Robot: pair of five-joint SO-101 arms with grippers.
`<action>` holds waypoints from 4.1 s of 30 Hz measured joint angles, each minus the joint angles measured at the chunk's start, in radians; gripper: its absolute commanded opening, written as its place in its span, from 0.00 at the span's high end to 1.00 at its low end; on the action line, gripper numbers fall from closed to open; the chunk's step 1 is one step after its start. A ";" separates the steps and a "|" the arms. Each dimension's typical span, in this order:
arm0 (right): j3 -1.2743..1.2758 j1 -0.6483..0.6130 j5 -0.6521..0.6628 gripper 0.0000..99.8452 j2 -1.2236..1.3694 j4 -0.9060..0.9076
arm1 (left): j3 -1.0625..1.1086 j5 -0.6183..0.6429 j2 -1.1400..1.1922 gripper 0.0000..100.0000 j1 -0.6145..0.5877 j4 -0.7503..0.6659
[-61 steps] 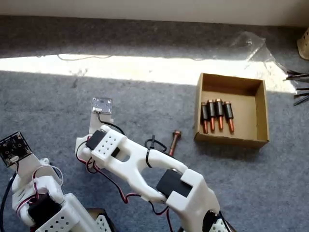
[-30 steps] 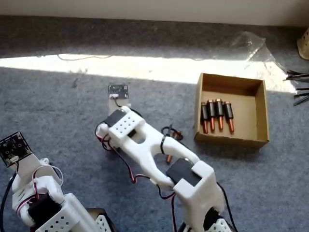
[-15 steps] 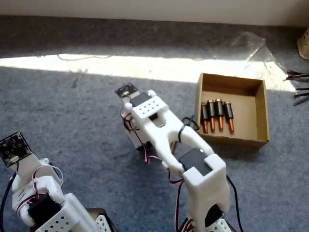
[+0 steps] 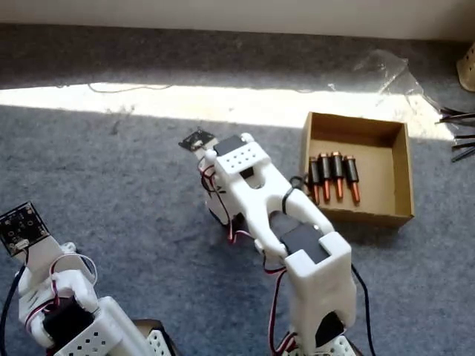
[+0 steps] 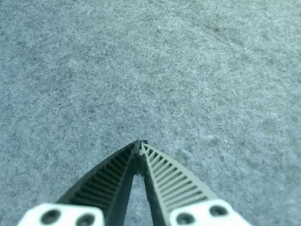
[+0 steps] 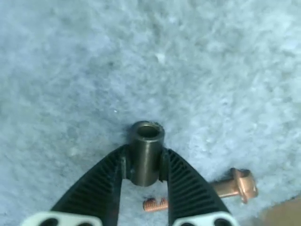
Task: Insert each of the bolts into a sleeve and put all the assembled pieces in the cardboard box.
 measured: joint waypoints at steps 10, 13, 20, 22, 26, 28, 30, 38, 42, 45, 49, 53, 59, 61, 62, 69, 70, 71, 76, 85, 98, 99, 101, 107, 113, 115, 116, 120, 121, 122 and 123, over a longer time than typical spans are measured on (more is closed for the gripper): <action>-0.008 -0.005 0.055 0.99 0.063 0.000 | 0.000 0.000 0.000 0.99 0.000 0.000; -0.015 -0.005 0.055 0.99 0.063 0.002 | 0.000 0.000 0.000 0.99 0.000 0.000; -0.100 -0.008 0.057 0.99 -0.012 0.152 | 0.000 0.000 0.000 0.99 0.000 0.000; -0.141 -0.009 0.057 0.99 -0.061 0.204 | 0.000 0.000 0.000 0.99 0.000 0.000; -0.201 -0.012 0.057 0.99 -0.152 0.292 | 0.000 0.000 0.000 0.99 0.000 0.000; -0.216 -0.012 0.057 0.99 -0.198 0.321 | 0.000 0.000 0.000 0.99 0.000 0.000; -0.219 -0.012 0.057 0.99 -0.258 0.344 | 0.000 0.000 0.000 0.99 0.000 0.000; -0.219 -0.012 0.057 0.99 -0.580 0.364 | 0.002 0.000 0.000 0.99 0.000 0.000; -0.181 -0.012 0.057 0.99 -0.769 0.364 | 0.003 0.000 0.000 0.99 0.026 0.000; -0.084 -0.012 0.057 0.99 -0.911 0.364 | 0.003 0.000 0.000 0.99 0.097 0.000; 0.078 -0.012 0.057 0.99 -1.091 0.331 | 0.003 -0.002 0.000 0.99 0.233 0.000; 0.259 -0.009 0.018 0.99 -1.274 0.249 | 0.017 -0.002 0.000 0.99 0.361 -0.063; 0.457 0.112 0.002 0.99 -1.504 0.155 | 0.068 -0.002 0.000 0.96 0.430 -0.242; 0.517 0.144 0.002 0.99 -1.562 0.138 | 0.071 -0.048 0.000 0.96 0.446 -0.278; 0.546 0.150 0.000 0.99 -1.590 0.127 | 0.071 -0.098 0.000 0.97 0.462 -0.285; 0.766 0.163 -0.008 0.99 -1.778 0.054 | 0.071 -0.258 0.000 0.97 0.609 -0.295; 0.795 0.161 -0.008 0.99 -1.809 0.048 | 0.071 -0.259 0.000 0.97 0.621 -0.295; 0.821 0.163 -0.008 0.99 -1.838 0.043 | 0.071 -0.262 0.000 0.97 0.634 -0.295; 0.882 0.164 -0.008 0.99 -1.979 0.041 | 0.071 -0.265 0.000 0.97 0.671 -0.285; 0.887 0.222 -0.008 0.99 -2.036 0.005 | -0.094 -0.267 0.000 0.97 0.744 -0.141; 1.073 0.310 -0.081 0.99 -2.033 -0.146 | -0.242 -0.269 0.032 0.97 0.749 -0.080; 1.097 0.310 -0.097 0.99 -2.030 -0.167 | -0.258 -0.269 0.066 0.97 0.749 -0.080; 1.132 0.311 -0.126 0.99 -2.033 -0.201 | -0.296 -0.269 0.157 0.97 0.760 -0.077; 1.145 0.364 -0.164 0.99 -2.033 -0.230 | -0.445 -0.261 0.470 0.97 0.876 -0.075; 1.200 0.448 -0.170 0.99 -2.033 -0.269 | -0.554 -0.133 0.687 0.97 1.051 -0.075; 1.232 0.476 -0.170 0.99 -2.044 -0.293 | -0.580 -0.109 0.740 0.97 1.117 -0.075; 1.252 0.493 -0.170 0.99 -2.059 -0.305 | -0.591 -0.100 0.764 0.97 1.145 -0.077; 1.320 0.540 -0.170 0.99 -2.194 -0.315 | -0.621 -0.044 0.865 0.97 1.221 -0.138; 1.336 0.549 -0.170 0.99 -2.236 -0.315 | -0.624 -0.026 0.891 0.97 1.229 -0.167; 1.347 0.559 -0.170 0.99 -2.257 -0.308 | -0.626 -0.002 0.919 0.97 1.234 -0.203; 1.358 0.563 -0.170 0.99 -2.274 -0.302 | -0.626 0.021 0.944 0.97 1.237 -0.236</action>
